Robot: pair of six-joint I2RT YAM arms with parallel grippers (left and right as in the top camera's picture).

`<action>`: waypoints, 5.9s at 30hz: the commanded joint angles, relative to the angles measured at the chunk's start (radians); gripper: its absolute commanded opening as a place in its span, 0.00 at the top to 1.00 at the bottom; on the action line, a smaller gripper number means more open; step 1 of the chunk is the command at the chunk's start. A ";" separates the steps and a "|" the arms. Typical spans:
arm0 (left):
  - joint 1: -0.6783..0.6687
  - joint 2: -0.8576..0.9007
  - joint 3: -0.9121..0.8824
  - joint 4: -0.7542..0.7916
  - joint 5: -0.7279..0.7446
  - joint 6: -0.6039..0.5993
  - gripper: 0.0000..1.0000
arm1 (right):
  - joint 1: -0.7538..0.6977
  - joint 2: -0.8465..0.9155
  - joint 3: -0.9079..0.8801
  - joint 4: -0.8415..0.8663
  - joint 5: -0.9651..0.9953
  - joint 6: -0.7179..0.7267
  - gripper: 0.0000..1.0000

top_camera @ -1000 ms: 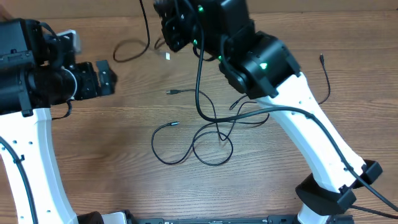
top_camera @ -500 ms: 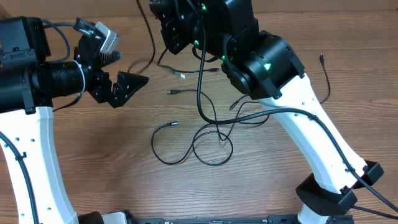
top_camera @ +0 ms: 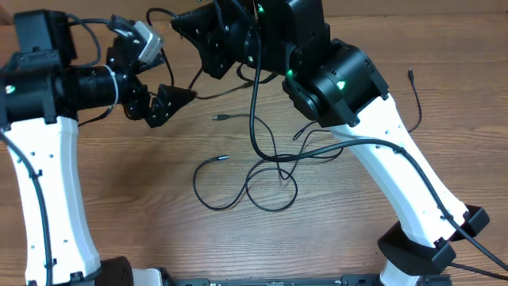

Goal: Untangle cables

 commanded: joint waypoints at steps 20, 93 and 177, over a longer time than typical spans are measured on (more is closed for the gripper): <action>-0.092 0.114 -0.009 0.215 -0.180 -0.207 0.96 | -0.003 -0.014 0.014 -0.064 0.316 0.047 0.93; 0.486 0.612 0.038 0.982 -0.891 -0.852 0.00 | 0.017 -0.014 -0.478 -0.434 0.272 0.137 0.00; -0.009 0.055 0.038 0.185 -0.423 -0.427 0.01 | -0.223 -0.016 -0.542 -0.041 0.221 0.591 0.96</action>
